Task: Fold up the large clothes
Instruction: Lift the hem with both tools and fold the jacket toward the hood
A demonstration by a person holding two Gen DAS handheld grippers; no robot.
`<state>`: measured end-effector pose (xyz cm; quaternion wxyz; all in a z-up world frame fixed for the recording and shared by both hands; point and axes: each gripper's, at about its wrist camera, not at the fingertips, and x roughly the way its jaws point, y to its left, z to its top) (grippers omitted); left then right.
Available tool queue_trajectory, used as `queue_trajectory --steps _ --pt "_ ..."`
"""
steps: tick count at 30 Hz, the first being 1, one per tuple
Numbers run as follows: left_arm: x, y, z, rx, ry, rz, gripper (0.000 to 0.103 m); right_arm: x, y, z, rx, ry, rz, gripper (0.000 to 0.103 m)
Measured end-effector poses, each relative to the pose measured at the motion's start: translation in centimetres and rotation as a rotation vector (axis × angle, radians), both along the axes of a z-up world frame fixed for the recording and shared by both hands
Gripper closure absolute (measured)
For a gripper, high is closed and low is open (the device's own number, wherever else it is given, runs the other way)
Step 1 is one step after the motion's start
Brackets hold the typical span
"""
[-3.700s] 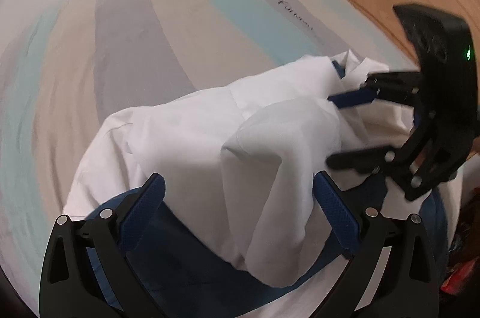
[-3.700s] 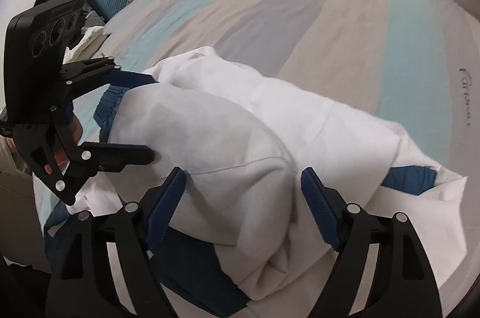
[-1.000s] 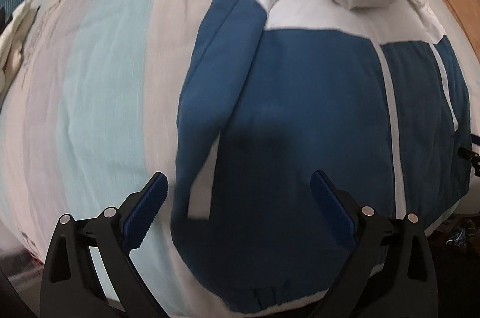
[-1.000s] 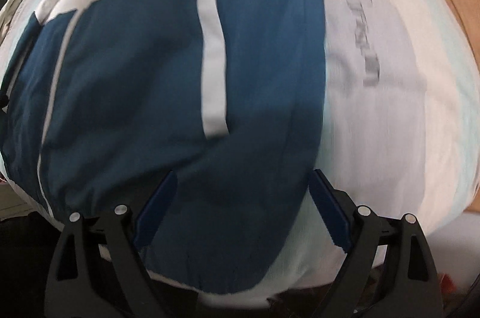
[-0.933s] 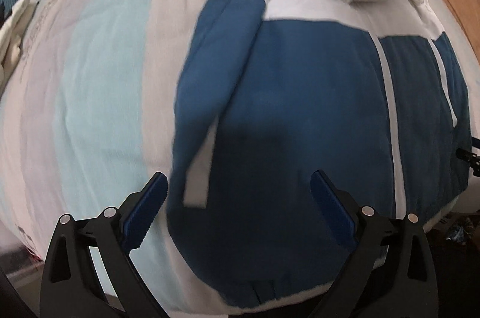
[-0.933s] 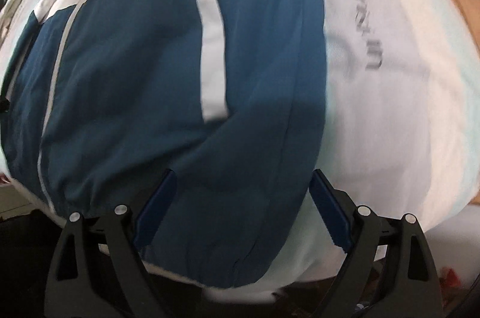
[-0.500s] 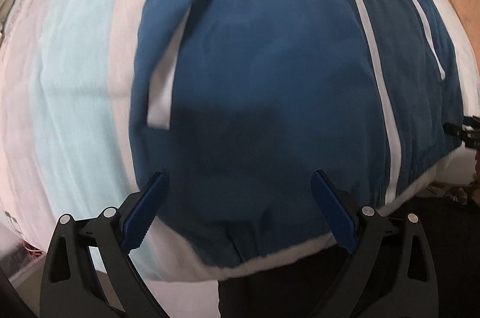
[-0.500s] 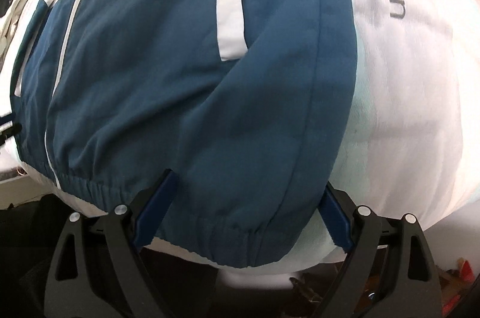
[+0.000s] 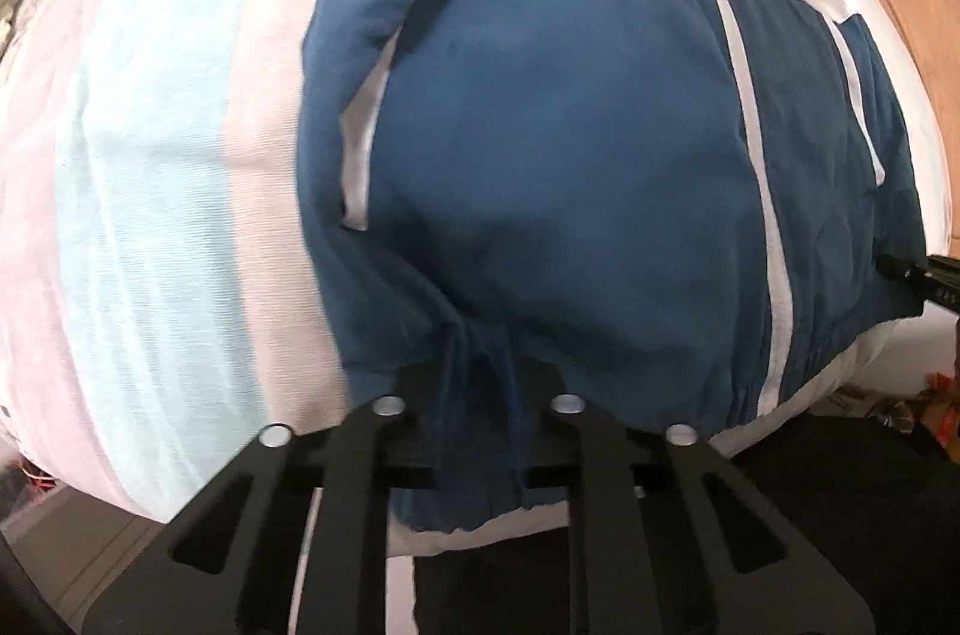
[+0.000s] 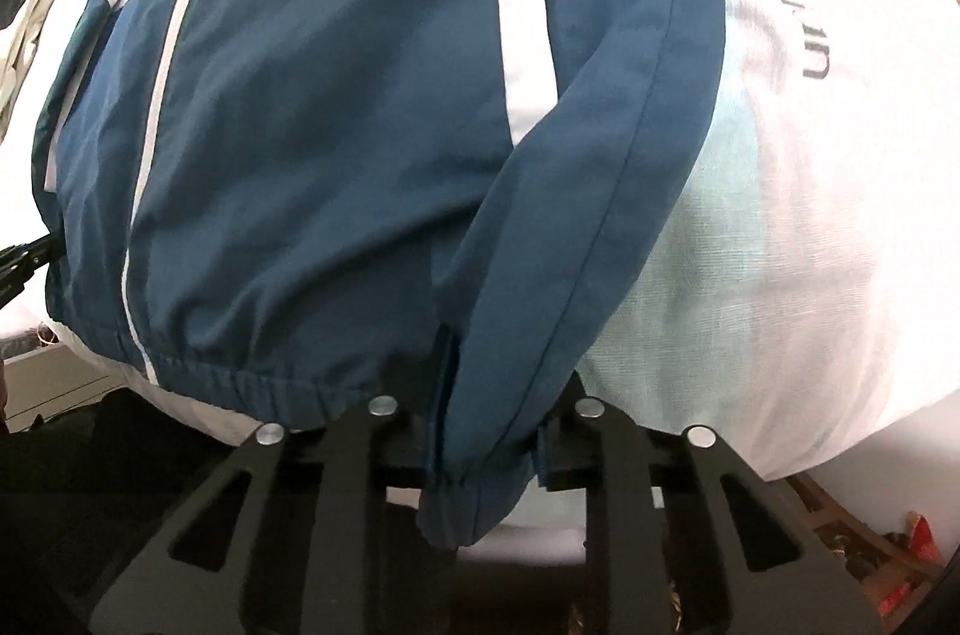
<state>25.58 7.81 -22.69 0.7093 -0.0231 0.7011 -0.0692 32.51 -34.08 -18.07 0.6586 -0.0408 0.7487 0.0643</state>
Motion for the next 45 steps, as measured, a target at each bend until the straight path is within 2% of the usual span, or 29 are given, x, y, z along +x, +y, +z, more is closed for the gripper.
queue_trajectory --steps 3,5,6,7,10,12,13,15,19,21,22,23,24,25,26,27,29,30,31,34,38,41,45 --pt "-0.6 0.3 0.3 0.023 -0.002 -0.033 0.097 0.1 0.4 1.0 -0.005 -0.007 -0.002 0.087" --pt "-0.9 1.0 0.3 0.045 0.009 -0.017 0.092 0.2 0.4 1.3 -0.013 -0.012 0.011 0.087" --pt "-0.9 1.6 0.3 0.056 0.013 0.009 0.082 0.2 1.0 1.4 -0.018 -0.012 0.016 0.087" --pt "-0.9 2.1 0.2 0.045 0.024 0.034 0.062 0.1 0.9 1.3 -0.019 -0.011 0.018 0.087" --pt "-1.0 3.3 0.1 -0.015 0.037 0.067 0.037 0.4 1.5 1.7 -0.016 -0.012 0.014 0.087" --pt "-0.9 2.4 -0.2 -0.005 0.037 0.033 0.03 0.3 1.1 1.7 -0.01 -0.015 0.001 0.087" --pt "-0.8 1.9 -0.3 0.007 0.037 0.018 0.024 -0.1 1.8 0.5 -0.01 -0.017 -0.004 0.087" --pt "-0.4 1.6 -0.5 0.05 0.031 0.023 0.021 -0.4 1.4 0.4 -0.011 -0.016 -0.008 0.087" --pt "1.1 3.0 0.6 0.088 -0.035 0.111 0.02 -0.1 0.2 0.1 0.0 -0.013 -0.02 0.087" --pt "1.3 3.6 0.4 0.114 -0.032 0.109 0.02 0.0 0.0 -0.4 0.004 -0.013 -0.018 0.087" --pt "1.3 3.8 0.1 0.115 -0.023 0.112 0.02 0.0 -0.1 -0.8 0.007 -0.012 -0.019 0.087" --pt "1.3 3.9 -0.2 0.075 -0.004 0.12 0.02 -0.1 -0.3 -1.1 0.009 -0.011 -0.023 0.087" --pt "1.3 4.1 -0.4 0.039 0.01 0.128 0.023 0.0 -0.4 -1.3 0.013 -0.011 -0.029 0.087" --pt "1.5 4.2 -0.6 0.008 0.021 0.13 0.031 0.0 -0.6 -1.0 0.014 -0.011 -0.031 0.088" --pt "1.4 3.8 -0.7 -0.019 0.031 0.114 0.035 0.0 -0.7 -1.1 0.015 -0.011 -0.033 0.088" --pt "1.4 3.2 -0.5 -0.019 0.033 0.074 0.045 0.0 -0.9 -1.2 0.019 -0.011 -0.037 0.089" --pt "1.4 2.3 -0.2 -0.023 0.019 0.023 0.071 0.1 -1.0 -1.1 0.023 -0.01 -0.037 0.09" --pt "1.6 1.8 0.1 -0.027 0.023 0.017 0.09 0.1 -1.1 -1.0 0.026 -0.01 -0.036 0.091" --pt "1.9 1.8 0.4 -0.034 0.028 0.02 0.094 0.1 -1.1 -1.0 0.028 -0.009 -0.037 0.092" --pt "2.7 1.8 1.2 -0.039 0.045 -0.001 0.099 0.3 -1.2 -0.6 0.018 -0.014 -0.03 0.092" --pt "4.1 1.2 3.0 -0.031 0.05 -0.054 0.1 0.1 -0.7 0.2 0.001 -0.034 -0.006 0.093" --pt "3.6 -1.2 5.0 -0.026 0.042 -0.084 0.1 0.1 -0.4 1.0 0.017 -0.026 -0.005 0.094" --pt "4.7 -1.2 6.9 -0.03 0.046 -0.093 0.1 1.0 -1.1 2.9 0.051 -0.002 -0.034 0.094"
